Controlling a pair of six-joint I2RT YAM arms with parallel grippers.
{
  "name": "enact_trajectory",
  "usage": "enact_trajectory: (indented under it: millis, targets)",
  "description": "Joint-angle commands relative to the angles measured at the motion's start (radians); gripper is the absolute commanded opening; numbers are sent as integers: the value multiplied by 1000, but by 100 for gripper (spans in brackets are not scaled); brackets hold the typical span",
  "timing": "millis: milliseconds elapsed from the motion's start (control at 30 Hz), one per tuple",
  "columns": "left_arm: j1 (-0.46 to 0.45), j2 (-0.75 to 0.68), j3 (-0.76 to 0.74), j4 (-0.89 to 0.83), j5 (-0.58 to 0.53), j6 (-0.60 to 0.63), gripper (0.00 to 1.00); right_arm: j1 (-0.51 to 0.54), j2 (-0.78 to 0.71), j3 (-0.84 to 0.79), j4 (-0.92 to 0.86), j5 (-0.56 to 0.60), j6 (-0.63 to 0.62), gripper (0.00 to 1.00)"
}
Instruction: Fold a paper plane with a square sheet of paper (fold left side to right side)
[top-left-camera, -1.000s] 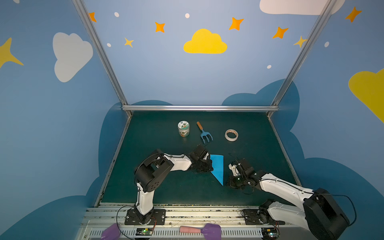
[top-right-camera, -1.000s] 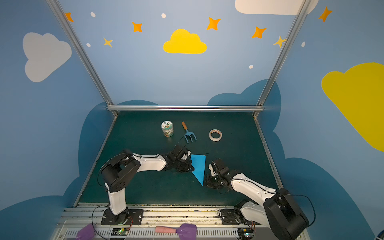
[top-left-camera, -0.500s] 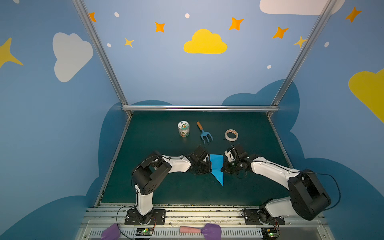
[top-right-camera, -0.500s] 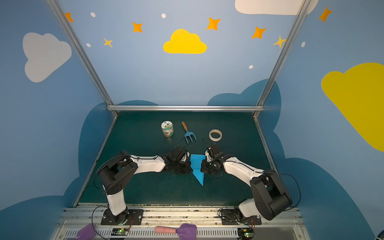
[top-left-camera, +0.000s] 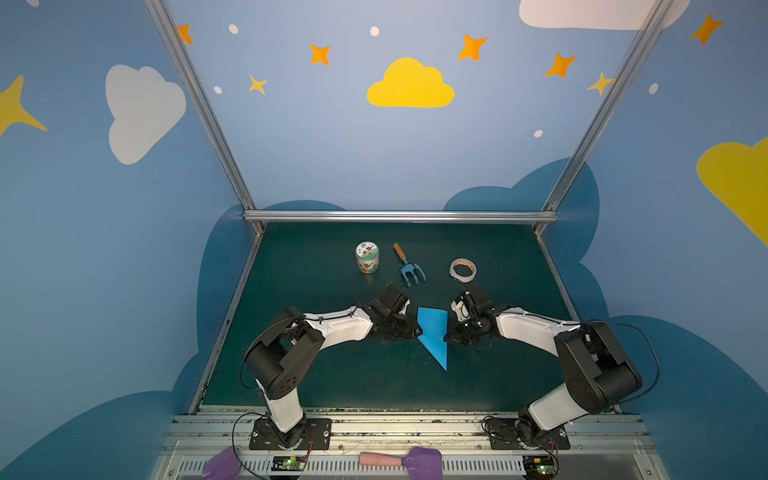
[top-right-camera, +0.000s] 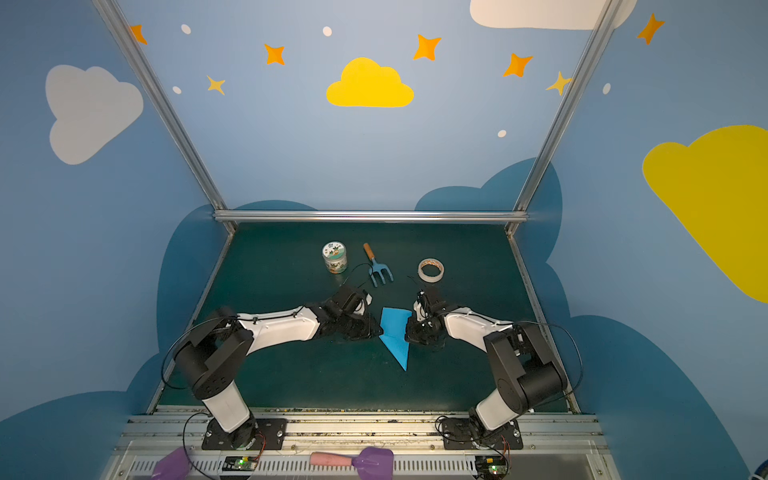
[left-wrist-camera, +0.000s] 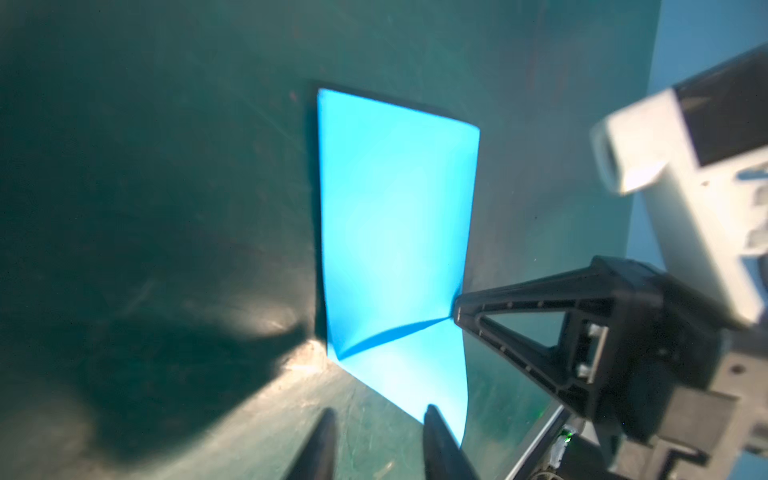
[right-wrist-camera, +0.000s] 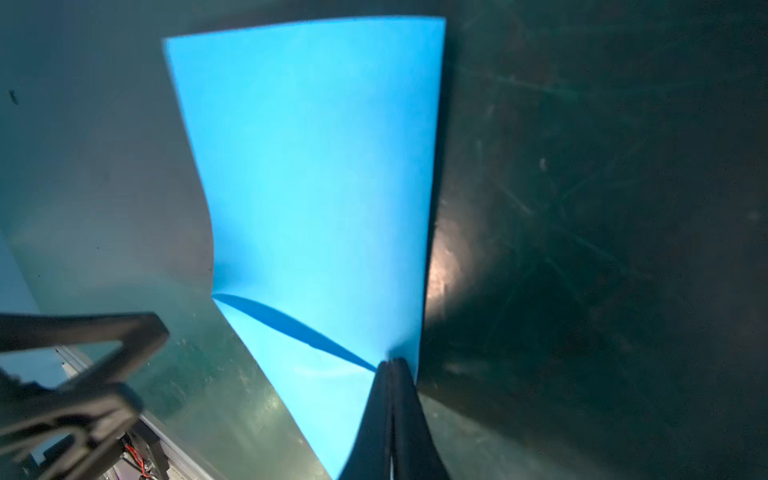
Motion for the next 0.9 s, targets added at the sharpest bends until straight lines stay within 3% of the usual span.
enact_trajectory:
  millis: [0,867]
  targets:
    - [18,6,1,11,43,18,42,-7,17,-22,14,5,-20,0]
    - [24,135,52,73,100,-18,42,-26,26,-47,26,-3,-36,0]
